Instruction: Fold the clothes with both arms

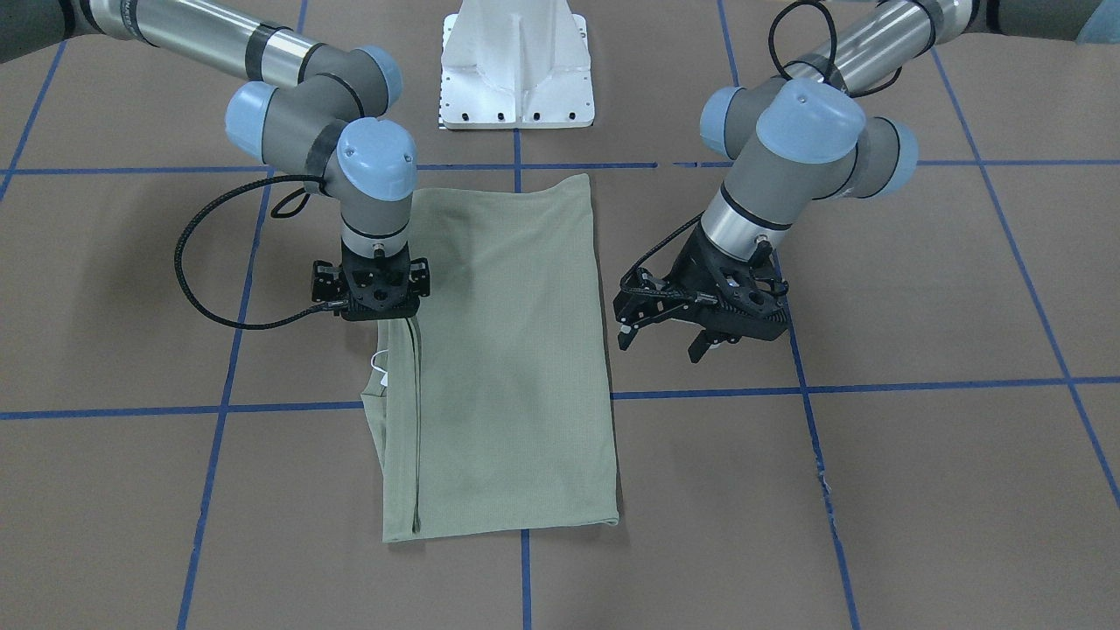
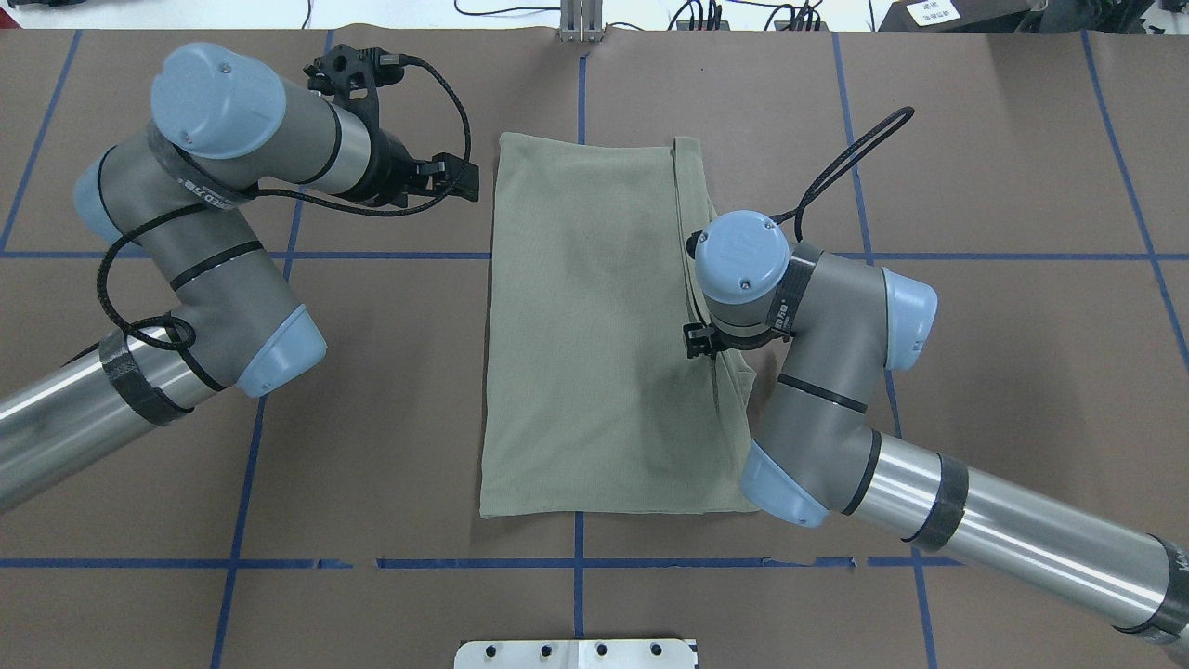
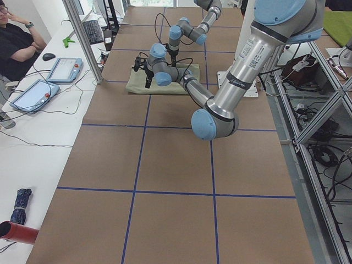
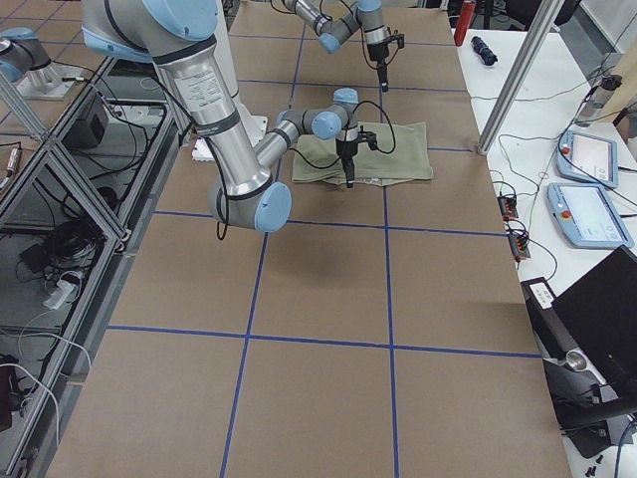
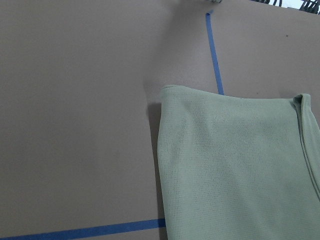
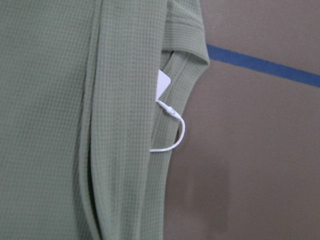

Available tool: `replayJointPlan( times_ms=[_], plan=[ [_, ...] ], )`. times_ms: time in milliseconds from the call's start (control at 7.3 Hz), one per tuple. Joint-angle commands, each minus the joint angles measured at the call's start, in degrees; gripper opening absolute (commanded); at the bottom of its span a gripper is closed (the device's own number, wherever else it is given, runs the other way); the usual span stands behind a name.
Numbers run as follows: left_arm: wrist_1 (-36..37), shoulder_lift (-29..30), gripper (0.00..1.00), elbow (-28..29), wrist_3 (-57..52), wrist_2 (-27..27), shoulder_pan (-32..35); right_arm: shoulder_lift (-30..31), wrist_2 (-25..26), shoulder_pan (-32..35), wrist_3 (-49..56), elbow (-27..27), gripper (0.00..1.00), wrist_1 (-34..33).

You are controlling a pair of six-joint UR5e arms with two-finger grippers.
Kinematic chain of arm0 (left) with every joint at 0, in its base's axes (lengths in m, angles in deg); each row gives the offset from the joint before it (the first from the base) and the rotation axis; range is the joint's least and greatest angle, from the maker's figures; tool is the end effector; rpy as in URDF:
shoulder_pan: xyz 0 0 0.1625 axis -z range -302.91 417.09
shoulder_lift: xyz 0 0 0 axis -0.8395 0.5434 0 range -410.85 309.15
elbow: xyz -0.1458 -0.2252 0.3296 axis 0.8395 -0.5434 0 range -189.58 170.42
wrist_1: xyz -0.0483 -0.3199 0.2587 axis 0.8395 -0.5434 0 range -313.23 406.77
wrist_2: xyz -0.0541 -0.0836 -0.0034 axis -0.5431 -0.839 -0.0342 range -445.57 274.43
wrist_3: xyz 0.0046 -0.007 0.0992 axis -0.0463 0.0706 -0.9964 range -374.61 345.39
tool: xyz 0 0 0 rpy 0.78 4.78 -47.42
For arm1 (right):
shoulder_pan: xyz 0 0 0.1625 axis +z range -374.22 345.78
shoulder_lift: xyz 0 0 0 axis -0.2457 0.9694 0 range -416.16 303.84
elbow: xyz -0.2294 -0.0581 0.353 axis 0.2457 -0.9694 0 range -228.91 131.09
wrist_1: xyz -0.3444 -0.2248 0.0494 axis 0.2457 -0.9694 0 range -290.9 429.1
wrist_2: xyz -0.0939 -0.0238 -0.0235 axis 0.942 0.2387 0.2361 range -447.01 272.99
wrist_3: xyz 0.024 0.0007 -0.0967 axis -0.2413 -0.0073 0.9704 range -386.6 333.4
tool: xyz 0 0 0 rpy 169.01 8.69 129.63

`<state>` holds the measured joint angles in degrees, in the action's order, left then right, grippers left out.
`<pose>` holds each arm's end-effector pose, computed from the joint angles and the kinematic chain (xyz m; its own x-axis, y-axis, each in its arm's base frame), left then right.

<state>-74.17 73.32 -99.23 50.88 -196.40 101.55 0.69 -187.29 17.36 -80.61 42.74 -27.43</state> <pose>0.4247 -0.5540 0.2454 0.4533 0.0984 -0.8859 0.2605 0.9359 0.2372 -0.5262 -0.4590 0.3335 0.8675 -0.1456 0.4757 0.0824 0.9851 0.1512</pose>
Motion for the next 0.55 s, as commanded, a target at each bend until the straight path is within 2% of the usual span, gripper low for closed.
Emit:
replayJointPlan(
  times_ms=[0,137,411],
  plan=[
    [0.0,0.2,1.0,0.0,0.2,0.0,-0.1,3.4,-0.7,2.3,2.5,2.1,1.0,0.0],
    [0.1,0.4,1.0,-0.1,0.3,0.0,-0.1,5.7,-1.0,2.5,3.9,3.3,1.0,0.1],
    [0.4,0.3,1.0,-0.7,0.3,-0.4,0.0,4.6,-2.7,3.7,4.0,4.9,1.0,0.0]
  ],
)
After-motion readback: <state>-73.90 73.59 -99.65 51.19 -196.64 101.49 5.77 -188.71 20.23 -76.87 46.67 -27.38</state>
